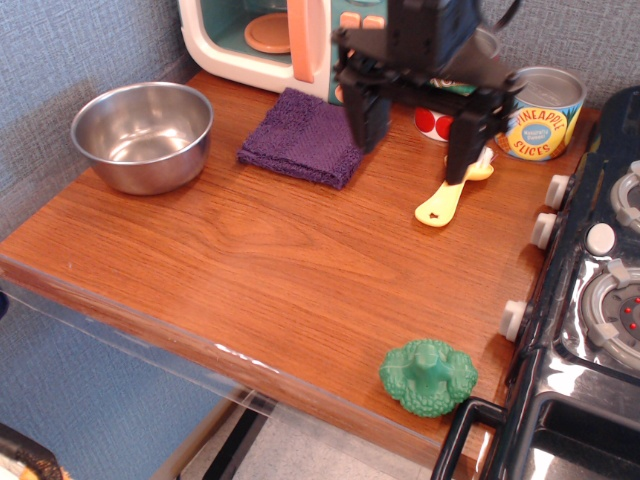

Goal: Move broccoli to the far right lower corner of table.

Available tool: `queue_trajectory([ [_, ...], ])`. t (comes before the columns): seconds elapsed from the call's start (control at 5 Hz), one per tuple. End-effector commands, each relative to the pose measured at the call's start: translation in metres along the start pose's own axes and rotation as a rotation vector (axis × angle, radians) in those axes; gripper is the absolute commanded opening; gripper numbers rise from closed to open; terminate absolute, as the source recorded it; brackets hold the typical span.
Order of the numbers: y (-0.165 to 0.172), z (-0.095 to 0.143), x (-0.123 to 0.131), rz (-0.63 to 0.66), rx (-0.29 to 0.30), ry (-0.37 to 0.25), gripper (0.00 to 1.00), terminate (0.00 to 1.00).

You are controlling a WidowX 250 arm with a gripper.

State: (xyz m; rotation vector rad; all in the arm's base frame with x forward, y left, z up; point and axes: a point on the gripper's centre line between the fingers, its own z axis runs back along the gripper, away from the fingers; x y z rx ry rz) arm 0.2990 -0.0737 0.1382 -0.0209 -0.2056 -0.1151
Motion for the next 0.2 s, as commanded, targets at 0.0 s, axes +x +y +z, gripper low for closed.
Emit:
queue_trajectory([
  [0.0, 0.0046, 0.0193, -0.0112, 0.002, -0.005, -0.039, 1.00, 1.00],
])
